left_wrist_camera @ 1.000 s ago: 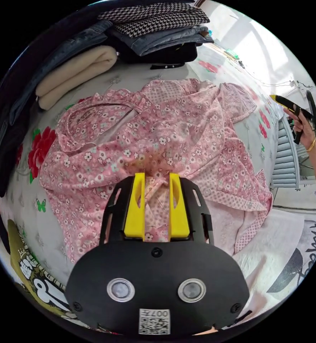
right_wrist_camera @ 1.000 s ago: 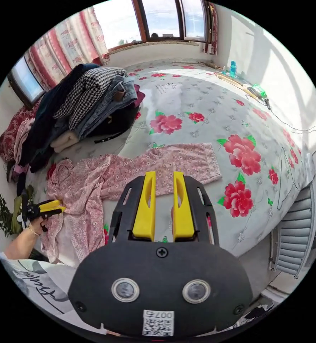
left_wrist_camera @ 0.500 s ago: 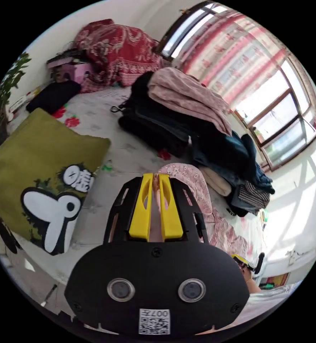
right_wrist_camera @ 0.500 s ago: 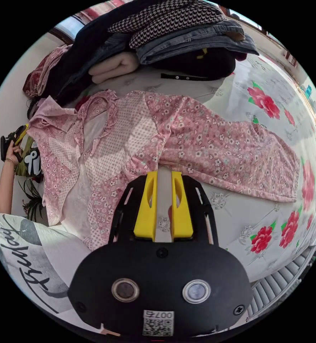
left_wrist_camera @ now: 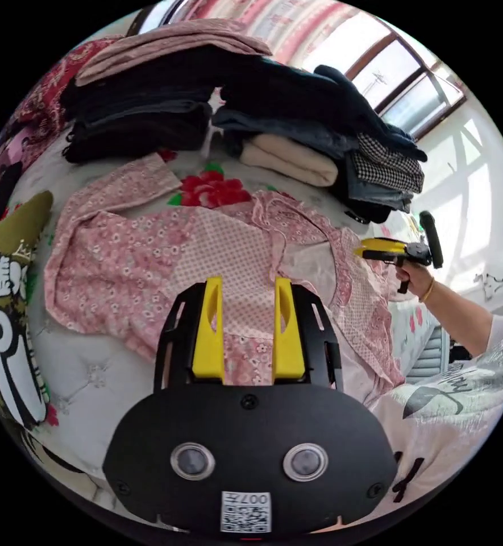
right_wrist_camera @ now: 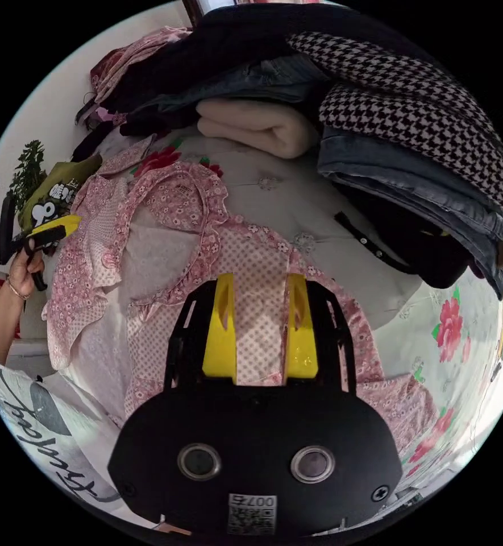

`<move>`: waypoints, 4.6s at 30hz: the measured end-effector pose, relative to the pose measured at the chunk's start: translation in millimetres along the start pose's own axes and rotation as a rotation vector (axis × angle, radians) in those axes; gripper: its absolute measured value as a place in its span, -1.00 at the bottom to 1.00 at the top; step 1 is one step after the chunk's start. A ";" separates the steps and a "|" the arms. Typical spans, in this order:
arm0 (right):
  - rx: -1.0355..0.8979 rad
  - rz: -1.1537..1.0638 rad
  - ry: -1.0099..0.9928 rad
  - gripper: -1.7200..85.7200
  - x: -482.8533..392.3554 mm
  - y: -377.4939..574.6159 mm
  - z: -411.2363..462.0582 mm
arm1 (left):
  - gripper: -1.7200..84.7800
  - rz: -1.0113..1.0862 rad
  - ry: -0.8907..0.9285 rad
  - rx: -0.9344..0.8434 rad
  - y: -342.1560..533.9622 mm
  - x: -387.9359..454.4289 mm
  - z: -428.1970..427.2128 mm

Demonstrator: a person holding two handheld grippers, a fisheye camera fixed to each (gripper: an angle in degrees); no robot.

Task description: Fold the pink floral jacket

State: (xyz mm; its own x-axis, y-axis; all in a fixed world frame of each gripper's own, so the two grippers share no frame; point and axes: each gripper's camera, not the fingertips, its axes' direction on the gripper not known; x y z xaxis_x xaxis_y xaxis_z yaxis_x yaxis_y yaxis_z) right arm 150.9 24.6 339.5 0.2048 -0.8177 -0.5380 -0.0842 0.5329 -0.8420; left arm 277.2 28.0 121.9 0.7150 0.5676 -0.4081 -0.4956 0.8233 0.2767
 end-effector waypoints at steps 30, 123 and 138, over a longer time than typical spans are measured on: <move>-0.021 0.068 -0.220 -0.76 -4.7 331.7 -8.9 | -0.66 -0.345 -0.069 -0.018 242.6 -22.1 -149.8; 0.148 0.112 0.351 -0.88 36.4 173.0 45.9 | -0.85 -0.482 0.043 -0.013 241.2 62.6 -23.7; -0.032 0.517 0.599 -0.96 172.2 257.2 5.9 | -0.87 -0.002 0.172 -0.377 192.9 139.8 149.1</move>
State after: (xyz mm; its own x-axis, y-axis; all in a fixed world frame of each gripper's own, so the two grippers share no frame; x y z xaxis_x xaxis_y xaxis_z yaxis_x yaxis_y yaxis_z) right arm 170.2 22.2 30.6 -0.4266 -0.4509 -0.7840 -0.0549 0.8782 -0.4752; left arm 355.1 266.8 247.9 0.6392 0.5305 -0.5568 -0.6631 0.7469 -0.0496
